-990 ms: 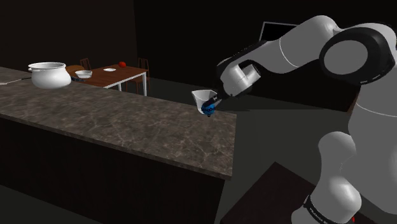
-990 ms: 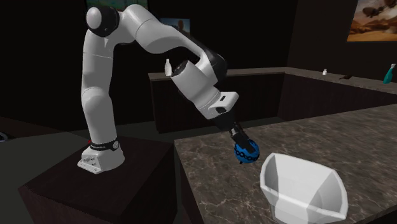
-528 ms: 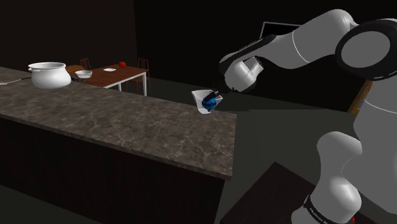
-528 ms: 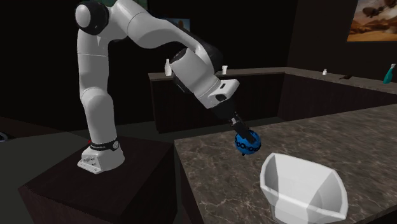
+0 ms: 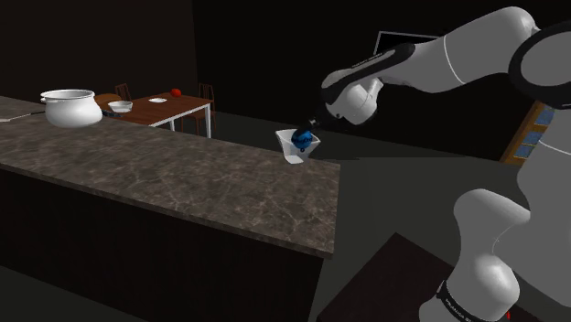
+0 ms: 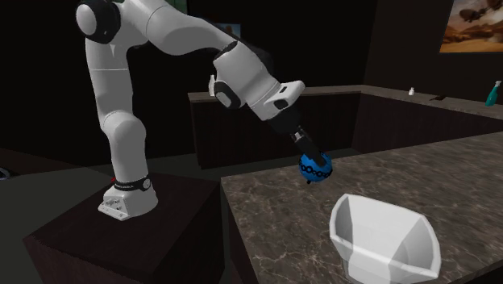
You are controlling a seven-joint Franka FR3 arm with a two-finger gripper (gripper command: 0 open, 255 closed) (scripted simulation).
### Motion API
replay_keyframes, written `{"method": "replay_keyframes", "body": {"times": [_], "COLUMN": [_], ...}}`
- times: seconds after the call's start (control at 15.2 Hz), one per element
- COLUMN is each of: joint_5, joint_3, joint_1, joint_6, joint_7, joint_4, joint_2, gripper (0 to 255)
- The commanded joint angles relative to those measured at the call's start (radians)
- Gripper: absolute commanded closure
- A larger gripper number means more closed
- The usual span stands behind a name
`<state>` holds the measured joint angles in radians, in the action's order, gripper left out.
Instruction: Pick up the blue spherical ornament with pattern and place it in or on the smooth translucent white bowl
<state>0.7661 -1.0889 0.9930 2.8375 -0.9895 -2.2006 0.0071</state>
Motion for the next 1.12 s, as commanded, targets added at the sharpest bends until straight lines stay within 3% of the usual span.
{"method": "replay_keyframes", "body": {"times": [0.0,0.07,0.2,0.4,0.59,0.86,0.92,1.06], "joint_5": [-0.109,-0.139,0.117,0.293,0.385,0.458,0.468,0.487], "joint_3": [-0.004,0.002,-0.038,0.041,0.099,0.160,0.171,0.183], "joint_1": [0.002,-0.004,-0.028,-0.205,-0.356,-0.536,-0.569,-0.575], "joint_6": [-0.003,-0.004,-0.114,-0.248,-0.353,-0.469,-0.488,-0.476], "joint_7": [0.085,0.109,-0.083,-0.203,-0.252,-0.269,-0.267,-0.286], "joint_4": [0.003,0.004,0.104,0.237,0.368,0.557,0.595,0.586], "joint_2": [-0.034,-0.045,0.103,0.263,0.391,0.544,0.573,0.581], "gripper": [255,255,255,255,255,255,255,255]}}
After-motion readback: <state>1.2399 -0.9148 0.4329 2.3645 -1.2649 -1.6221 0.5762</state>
